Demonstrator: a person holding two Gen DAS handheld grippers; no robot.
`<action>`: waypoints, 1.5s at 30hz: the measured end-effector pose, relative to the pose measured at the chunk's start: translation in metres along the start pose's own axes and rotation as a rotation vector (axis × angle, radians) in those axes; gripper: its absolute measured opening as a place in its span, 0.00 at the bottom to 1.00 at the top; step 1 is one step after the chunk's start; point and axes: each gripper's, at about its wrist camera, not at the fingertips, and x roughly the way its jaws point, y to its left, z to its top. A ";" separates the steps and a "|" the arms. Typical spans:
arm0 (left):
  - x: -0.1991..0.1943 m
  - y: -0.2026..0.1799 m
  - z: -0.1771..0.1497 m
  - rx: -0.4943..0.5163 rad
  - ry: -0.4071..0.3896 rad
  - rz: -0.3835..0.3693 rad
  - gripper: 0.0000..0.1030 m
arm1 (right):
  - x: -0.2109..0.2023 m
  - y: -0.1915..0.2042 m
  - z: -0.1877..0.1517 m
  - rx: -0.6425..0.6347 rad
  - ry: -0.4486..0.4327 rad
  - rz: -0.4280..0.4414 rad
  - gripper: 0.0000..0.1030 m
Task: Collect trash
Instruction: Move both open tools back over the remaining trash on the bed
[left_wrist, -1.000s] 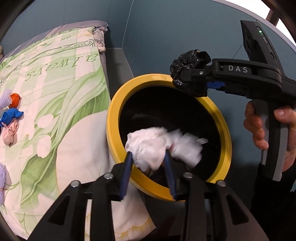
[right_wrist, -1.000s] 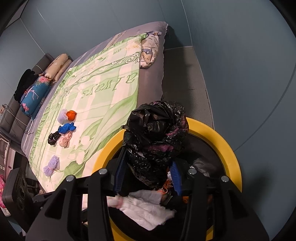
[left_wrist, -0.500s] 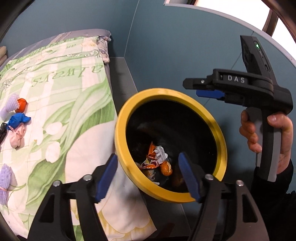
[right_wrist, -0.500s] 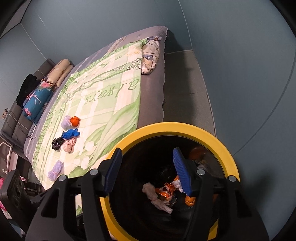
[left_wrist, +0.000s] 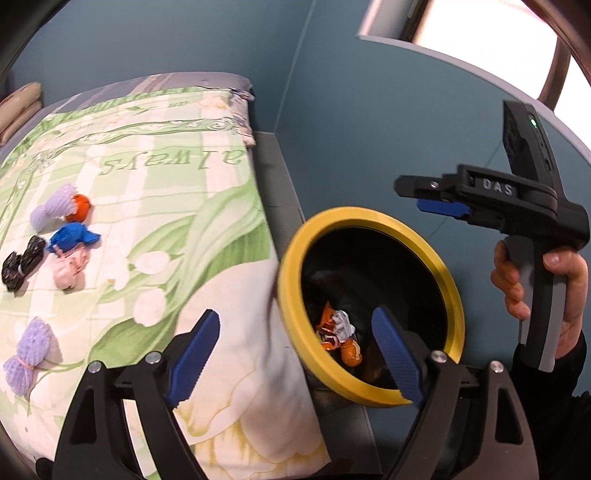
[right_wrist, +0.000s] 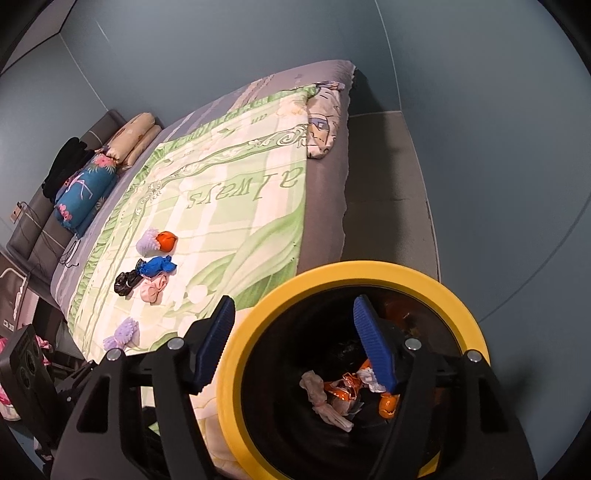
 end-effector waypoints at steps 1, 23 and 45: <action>-0.002 0.005 0.000 -0.013 -0.005 0.006 0.81 | 0.000 0.003 0.002 -0.004 0.000 0.002 0.63; -0.059 0.131 -0.024 -0.219 -0.070 0.234 0.83 | 0.045 0.119 0.015 -0.194 0.072 0.110 0.66; -0.081 0.245 -0.067 -0.395 -0.056 0.389 0.83 | 0.161 0.260 -0.002 -0.391 0.270 0.146 0.66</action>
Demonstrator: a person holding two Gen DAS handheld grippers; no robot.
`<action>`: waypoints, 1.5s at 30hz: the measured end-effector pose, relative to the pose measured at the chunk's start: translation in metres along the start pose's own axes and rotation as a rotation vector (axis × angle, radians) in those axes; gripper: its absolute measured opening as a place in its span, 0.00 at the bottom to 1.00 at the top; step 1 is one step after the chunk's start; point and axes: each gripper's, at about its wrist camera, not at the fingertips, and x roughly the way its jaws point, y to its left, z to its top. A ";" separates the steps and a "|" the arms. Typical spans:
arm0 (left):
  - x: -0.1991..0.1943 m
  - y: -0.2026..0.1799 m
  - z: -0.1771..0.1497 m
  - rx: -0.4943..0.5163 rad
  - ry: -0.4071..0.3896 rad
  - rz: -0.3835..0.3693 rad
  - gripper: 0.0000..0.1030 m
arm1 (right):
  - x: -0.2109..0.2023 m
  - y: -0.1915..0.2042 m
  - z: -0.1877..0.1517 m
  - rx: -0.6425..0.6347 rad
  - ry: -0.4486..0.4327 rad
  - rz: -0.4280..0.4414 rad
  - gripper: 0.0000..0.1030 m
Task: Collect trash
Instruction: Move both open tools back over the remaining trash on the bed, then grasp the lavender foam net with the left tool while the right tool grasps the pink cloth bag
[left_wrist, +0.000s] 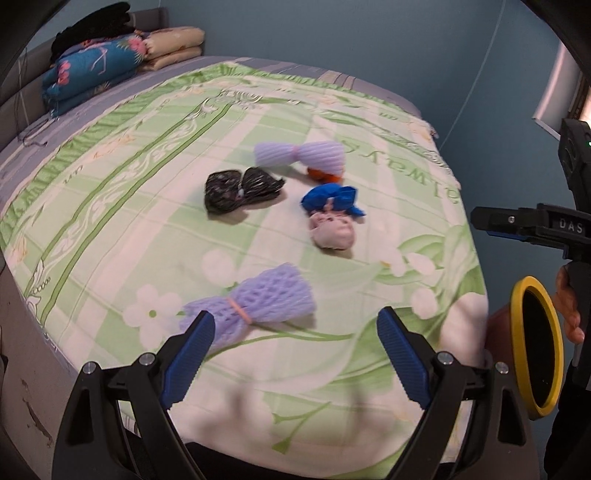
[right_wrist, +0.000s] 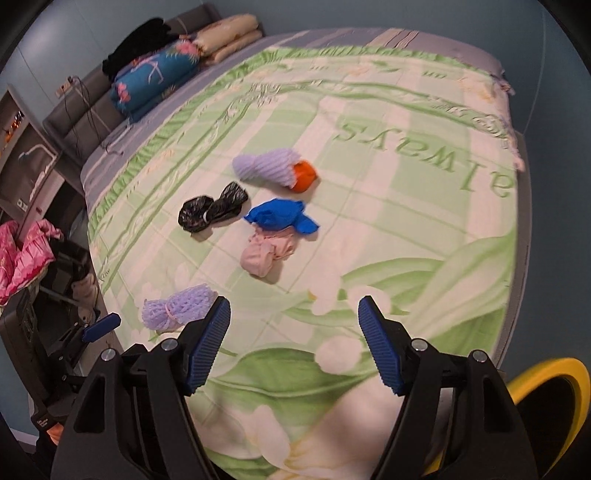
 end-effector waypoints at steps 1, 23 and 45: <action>0.003 0.003 0.000 -0.006 0.004 0.001 0.83 | 0.008 0.004 0.002 -0.003 0.013 0.000 0.66; 0.071 0.062 0.001 -0.092 0.101 -0.021 0.83 | 0.147 0.043 0.045 0.011 0.214 -0.011 0.66; 0.088 0.025 0.000 0.083 0.134 -0.023 0.52 | 0.185 0.044 0.047 0.021 0.244 -0.086 0.40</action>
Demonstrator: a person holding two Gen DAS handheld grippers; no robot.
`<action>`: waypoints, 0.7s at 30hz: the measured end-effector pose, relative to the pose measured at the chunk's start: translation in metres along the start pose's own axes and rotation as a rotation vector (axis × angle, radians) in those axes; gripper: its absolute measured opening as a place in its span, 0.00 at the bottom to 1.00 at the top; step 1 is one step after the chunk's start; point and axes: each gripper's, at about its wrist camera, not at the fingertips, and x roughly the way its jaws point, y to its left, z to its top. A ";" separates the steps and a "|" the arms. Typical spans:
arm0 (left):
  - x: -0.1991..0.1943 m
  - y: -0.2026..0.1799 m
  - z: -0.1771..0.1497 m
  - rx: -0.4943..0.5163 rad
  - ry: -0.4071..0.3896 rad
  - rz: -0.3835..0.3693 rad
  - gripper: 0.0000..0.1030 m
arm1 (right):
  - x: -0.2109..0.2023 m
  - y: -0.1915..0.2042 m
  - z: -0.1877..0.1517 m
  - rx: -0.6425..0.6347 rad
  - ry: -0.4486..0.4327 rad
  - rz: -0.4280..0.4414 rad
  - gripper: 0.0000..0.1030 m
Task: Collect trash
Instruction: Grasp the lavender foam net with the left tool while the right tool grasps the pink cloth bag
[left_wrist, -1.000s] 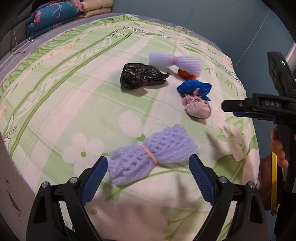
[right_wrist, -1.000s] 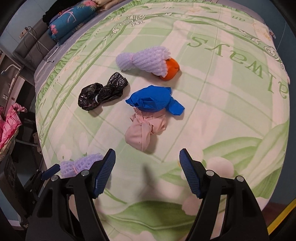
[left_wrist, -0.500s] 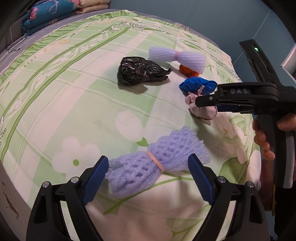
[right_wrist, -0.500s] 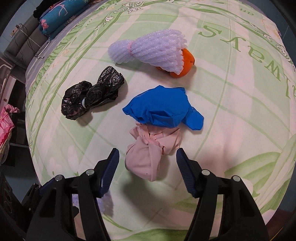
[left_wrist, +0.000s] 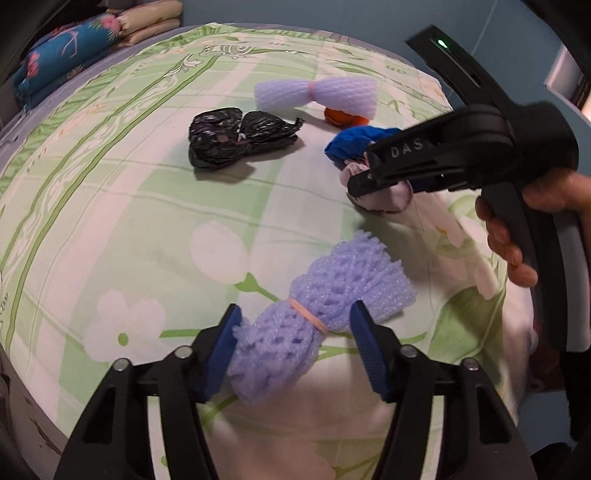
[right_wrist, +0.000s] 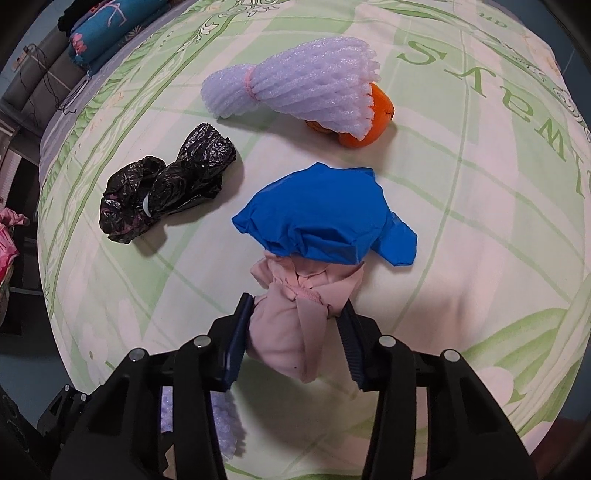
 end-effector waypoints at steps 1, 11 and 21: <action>0.000 -0.001 0.000 0.002 -0.001 0.004 0.49 | 0.000 0.000 0.000 0.001 0.000 0.001 0.38; -0.007 -0.003 0.001 0.008 -0.010 0.030 0.27 | -0.008 -0.004 -0.006 0.002 0.003 0.031 0.32; -0.016 -0.009 0.000 0.018 -0.024 0.039 0.17 | -0.023 -0.012 -0.019 0.011 -0.010 0.073 0.31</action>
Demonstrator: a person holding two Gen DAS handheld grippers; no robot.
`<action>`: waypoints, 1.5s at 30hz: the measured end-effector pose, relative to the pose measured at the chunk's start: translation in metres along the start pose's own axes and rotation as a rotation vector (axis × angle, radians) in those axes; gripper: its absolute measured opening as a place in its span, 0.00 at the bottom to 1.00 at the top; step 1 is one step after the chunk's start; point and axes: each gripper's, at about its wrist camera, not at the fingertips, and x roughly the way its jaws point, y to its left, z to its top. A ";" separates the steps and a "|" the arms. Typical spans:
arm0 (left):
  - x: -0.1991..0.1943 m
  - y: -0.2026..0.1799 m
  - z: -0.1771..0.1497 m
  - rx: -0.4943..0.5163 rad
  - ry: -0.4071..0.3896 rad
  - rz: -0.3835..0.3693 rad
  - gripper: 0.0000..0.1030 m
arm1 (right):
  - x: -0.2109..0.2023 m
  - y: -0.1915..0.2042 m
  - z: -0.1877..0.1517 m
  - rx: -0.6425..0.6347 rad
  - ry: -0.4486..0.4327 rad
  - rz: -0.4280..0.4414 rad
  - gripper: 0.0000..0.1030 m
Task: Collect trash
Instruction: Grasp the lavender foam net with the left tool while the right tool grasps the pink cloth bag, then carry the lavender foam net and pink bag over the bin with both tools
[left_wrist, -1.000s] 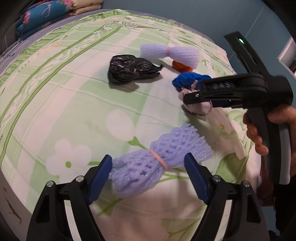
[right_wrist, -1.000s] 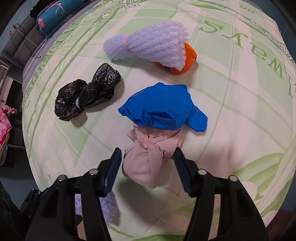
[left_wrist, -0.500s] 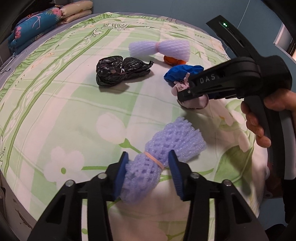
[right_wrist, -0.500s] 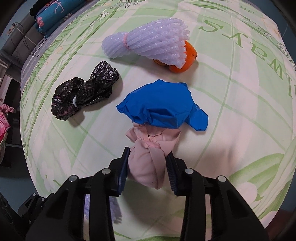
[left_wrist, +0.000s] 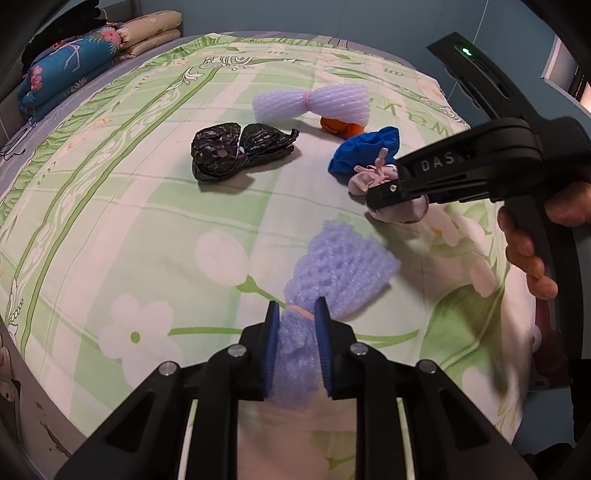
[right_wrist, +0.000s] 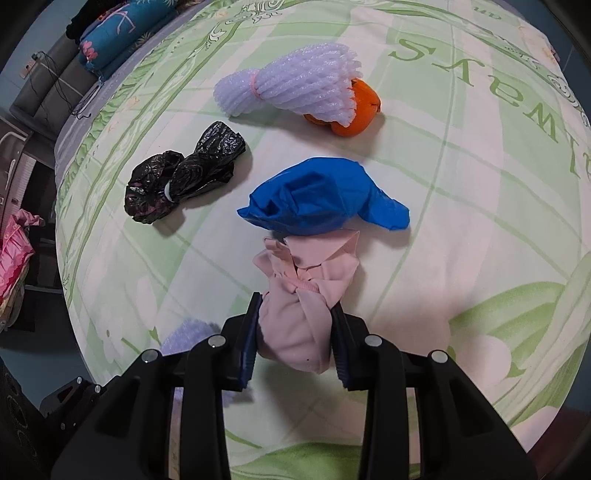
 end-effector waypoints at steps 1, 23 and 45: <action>-0.002 0.000 0.000 0.000 -0.003 0.002 0.17 | -0.002 -0.001 -0.001 0.000 -0.001 0.007 0.31; -0.042 0.000 -0.007 -0.036 -0.054 0.013 0.15 | -0.066 -0.013 -0.045 -0.004 -0.057 0.144 0.31; -0.073 -0.026 -0.007 -0.069 -0.099 -0.019 0.15 | -0.118 -0.060 -0.084 0.041 -0.144 0.165 0.31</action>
